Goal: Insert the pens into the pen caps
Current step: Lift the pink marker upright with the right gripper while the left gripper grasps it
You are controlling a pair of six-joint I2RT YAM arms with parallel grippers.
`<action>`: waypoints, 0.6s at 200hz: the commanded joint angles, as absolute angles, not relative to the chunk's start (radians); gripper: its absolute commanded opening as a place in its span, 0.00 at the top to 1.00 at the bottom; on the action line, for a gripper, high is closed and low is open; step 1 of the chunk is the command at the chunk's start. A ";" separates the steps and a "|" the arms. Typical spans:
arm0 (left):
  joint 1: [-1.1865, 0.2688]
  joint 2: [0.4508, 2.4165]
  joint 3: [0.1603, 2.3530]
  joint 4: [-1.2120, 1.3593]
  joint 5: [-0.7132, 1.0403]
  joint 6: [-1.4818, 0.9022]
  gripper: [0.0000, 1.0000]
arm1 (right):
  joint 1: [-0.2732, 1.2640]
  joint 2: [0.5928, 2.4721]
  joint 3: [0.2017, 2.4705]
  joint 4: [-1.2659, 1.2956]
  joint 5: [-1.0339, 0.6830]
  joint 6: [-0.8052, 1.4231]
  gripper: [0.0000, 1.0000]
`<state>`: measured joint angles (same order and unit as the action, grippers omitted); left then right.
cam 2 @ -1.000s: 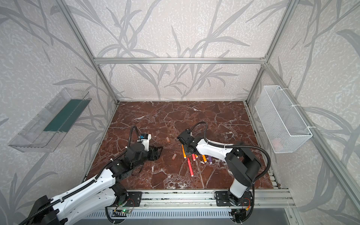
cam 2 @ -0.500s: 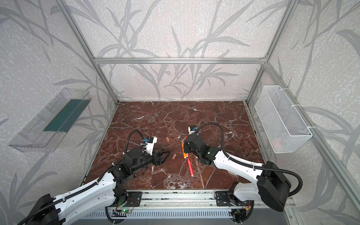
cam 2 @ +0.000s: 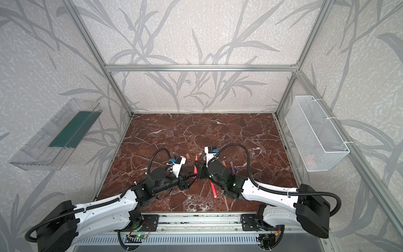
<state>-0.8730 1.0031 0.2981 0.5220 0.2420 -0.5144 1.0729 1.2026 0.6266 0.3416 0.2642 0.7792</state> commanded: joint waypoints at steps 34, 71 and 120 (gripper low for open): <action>-0.884 1.011 0.314 0.597 0.190 -0.501 0.49 | 1.117 1.205 0.597 0.465 0.321 0.814 1.00; -0.886 1.023 0.316 0.609 0.193 -0.500 0.55 | 1.131 1.235 0.597 0.508 0.327 0.826 1.00; -0.887 1.024 0.322 0.594 0.176 -0.494 0.83 | 1.136 1.266 0.586 0.547 0.356 0.853 1.00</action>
<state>-0.8829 1.0256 0.2985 0.5770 0.2001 -0.5102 1.1275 1.2564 0.6006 0.4847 0.3161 0.8276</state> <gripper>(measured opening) 0.224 0.160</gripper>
